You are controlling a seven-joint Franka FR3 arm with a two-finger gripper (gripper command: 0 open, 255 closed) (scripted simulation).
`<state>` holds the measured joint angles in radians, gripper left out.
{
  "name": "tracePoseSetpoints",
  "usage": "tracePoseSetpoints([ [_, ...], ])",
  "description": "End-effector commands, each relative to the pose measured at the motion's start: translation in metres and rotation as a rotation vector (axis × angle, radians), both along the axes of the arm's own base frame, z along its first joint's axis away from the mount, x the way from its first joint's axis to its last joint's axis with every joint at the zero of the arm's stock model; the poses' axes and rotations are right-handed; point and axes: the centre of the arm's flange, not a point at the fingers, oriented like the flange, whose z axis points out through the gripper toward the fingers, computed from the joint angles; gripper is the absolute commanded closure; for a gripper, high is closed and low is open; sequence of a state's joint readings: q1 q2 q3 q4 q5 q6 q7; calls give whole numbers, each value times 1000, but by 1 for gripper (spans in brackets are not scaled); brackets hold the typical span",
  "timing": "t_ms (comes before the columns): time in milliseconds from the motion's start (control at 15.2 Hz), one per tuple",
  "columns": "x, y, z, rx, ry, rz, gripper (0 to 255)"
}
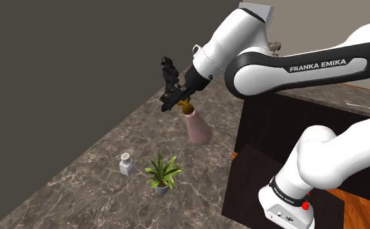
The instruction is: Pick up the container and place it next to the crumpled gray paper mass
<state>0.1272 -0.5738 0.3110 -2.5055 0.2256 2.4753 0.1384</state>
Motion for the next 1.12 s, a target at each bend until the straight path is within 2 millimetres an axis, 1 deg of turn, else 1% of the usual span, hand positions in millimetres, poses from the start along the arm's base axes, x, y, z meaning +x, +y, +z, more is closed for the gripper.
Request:
tracePoseSetpoints([
  [0,-3,15,-61,-77,240,9,0],
  [1056,47,184,-180,-117,154,42,0],
])
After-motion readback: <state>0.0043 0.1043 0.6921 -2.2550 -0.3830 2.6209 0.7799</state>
